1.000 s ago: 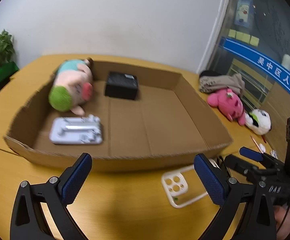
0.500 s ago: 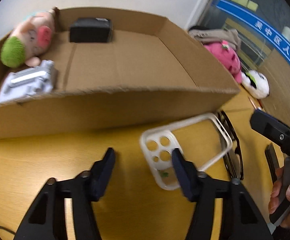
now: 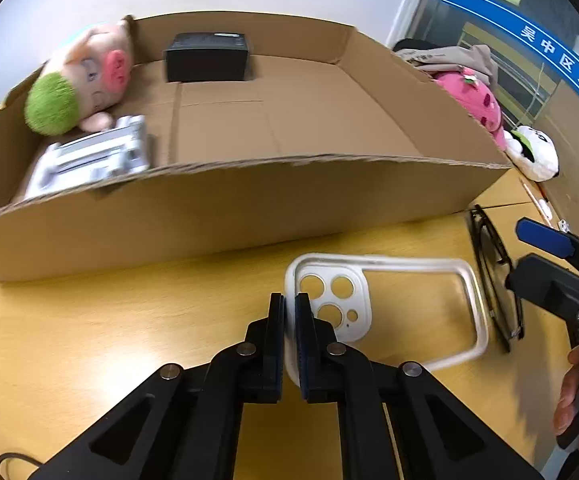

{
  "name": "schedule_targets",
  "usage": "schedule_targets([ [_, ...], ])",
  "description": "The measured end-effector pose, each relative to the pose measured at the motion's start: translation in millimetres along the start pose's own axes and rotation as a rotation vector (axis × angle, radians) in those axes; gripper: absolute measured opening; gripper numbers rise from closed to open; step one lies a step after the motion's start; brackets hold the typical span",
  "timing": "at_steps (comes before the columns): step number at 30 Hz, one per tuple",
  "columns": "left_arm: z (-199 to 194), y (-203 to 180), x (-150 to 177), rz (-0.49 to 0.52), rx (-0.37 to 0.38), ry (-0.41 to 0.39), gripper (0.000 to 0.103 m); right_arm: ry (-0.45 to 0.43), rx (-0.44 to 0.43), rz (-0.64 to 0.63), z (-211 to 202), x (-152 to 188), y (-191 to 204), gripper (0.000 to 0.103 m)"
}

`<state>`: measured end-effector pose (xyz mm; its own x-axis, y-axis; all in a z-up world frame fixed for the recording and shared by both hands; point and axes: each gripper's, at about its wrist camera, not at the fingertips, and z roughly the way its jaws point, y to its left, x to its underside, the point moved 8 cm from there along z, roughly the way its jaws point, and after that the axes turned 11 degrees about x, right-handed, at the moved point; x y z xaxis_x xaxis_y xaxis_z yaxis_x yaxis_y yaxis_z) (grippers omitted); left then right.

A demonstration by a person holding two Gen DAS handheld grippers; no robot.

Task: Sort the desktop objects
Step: 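Close the left gripper on the rim of the phone case, then lift the phone case with the left gripper and carry it over the box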

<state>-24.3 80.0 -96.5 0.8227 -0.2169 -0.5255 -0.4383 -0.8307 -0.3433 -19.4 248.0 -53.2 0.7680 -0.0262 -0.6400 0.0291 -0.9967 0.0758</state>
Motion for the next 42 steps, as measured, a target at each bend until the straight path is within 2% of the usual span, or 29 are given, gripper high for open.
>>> schedule_targets([
  [9, -40, 55, 21, -0.079, -0.076, -0.029, 0.005, 0.027, -0.068, -0.072, 4, 27, 57, 0.102],
  [13, -49, 65, 29, -0.099, -0.079, -0.041, 0.005, 0.076, -0.060, -0.118, 20, 41, 70, 0.094],
  [15, -51, 68, 31, -0.104, -0.077, -0.043, 0.005, 0.115, -0.055, -0.117, 31, 49, 71, 0.069],
  [17, -52, 68, 31, -0.103, -0.075, -0.045, 0.005, 0.104, -0.019, -0.138, 32, 52, 69, 0.040],
  [21, -51, 65, 31, -0.097, -0.070, -0.047, 0.005, 0.097, -0.023, -0.176, 29, 55, 73, 0.016],
  [22, -52, 64, 32, -0.095, -0.075, -0.049, 0.004, 0.097, -0.018, -0.187, 28, 56, 74, 0.013],
  [30, -67, 55, 32, -0.093, -0.053, -0.066, 0.004, 0.064, -0.025, -0.156, 19, 54, 70, 0.010],
  [33, -88, 44, 24, -0.078, -0.032, -0.110, 0.005, -0.027, -0.020, -0.143, -4, 36, 68, 0.009],
  [37, -124, 29, -4, -0.044, -0.021, -0.202, 0.005, -0.146, -0.031, -0.135, -42, 2, 66, 0.009],
  [42, -160, 13, -58, 0.014, 0.006, -0.315, 0.005, -0.282, -0.015, -0.130, -77, -48, 61, 0.009],
])
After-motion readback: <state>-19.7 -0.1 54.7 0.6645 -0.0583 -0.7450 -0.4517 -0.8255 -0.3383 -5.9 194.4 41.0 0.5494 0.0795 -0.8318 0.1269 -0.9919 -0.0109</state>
